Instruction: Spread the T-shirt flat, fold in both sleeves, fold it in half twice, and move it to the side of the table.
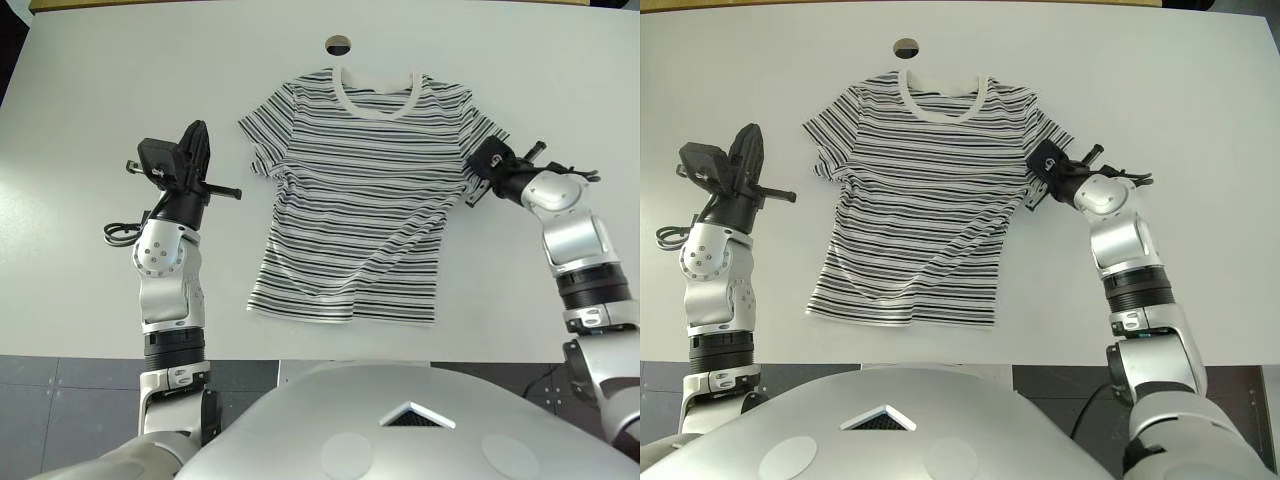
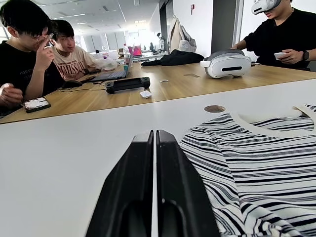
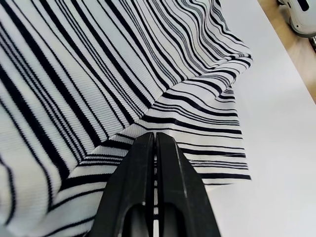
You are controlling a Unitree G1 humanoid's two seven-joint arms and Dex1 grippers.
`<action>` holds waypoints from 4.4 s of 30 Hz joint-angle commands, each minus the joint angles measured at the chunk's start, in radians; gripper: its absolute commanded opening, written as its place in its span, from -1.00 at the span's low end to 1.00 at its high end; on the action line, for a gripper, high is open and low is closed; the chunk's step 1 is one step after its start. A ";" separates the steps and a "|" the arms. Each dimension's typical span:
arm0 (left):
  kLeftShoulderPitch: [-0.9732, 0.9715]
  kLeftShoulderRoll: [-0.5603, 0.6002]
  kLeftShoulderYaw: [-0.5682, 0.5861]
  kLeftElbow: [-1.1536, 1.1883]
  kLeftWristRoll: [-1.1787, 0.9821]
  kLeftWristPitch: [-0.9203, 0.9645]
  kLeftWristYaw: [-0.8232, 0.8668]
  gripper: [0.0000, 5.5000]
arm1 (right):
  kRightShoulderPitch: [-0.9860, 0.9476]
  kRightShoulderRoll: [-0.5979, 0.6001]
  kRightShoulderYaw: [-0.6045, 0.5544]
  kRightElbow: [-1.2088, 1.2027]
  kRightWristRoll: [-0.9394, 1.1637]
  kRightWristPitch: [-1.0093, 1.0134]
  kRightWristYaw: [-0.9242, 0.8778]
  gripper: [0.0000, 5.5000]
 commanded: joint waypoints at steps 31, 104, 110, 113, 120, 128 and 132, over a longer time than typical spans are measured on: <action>0.002 -0.010 -0.029 0.033 0.003 0.042 -0.028 -0.95 | 0.497 -0.516 0.194 -0.733 0.036 -0.138 0.561 -0.96; -0.405 -0.192 -0.174 0.289 -0.102 0.616 -0.109 -0.96 | 0.297 -0.017 -0.325 -0.276 0.281 0.158 -0.130 -0.96; -0.377 -0.207 -0.189 0.326 -0.073 0.601 -0.084 -0.55 | 0.201 0.051 -0.410 -0.250 0.417 0.272 -0.138 -0.61; -0.340 -0.203 -0.200 0.315 -0.057 0.587 -0.085 -0.37 | 0.146 0.074 -0.409 -0.223 0.458 0.331 -0.127 -0.38; -0.263 -0.210 -0.225 0.168 -0.089 0.552 -0.140 -0.37 | 0.062 0.078 -0.344 -0.090 0.432 0.359 -0.106 -0.36; -0.204 -0.183 -0.177 -0.064 -0.134 0.522 -0.148 -0.37 | 0.038 0.067 -0.273 0.031 0.401 0.380 -0.035 -0.53; -0.200 -0.177 -0.154 -0.109 -0.148 0.509 -0.138 -0.37 | 0.036 0.060 -0.279 0.040 0.399 0.379 -0.032 -0.86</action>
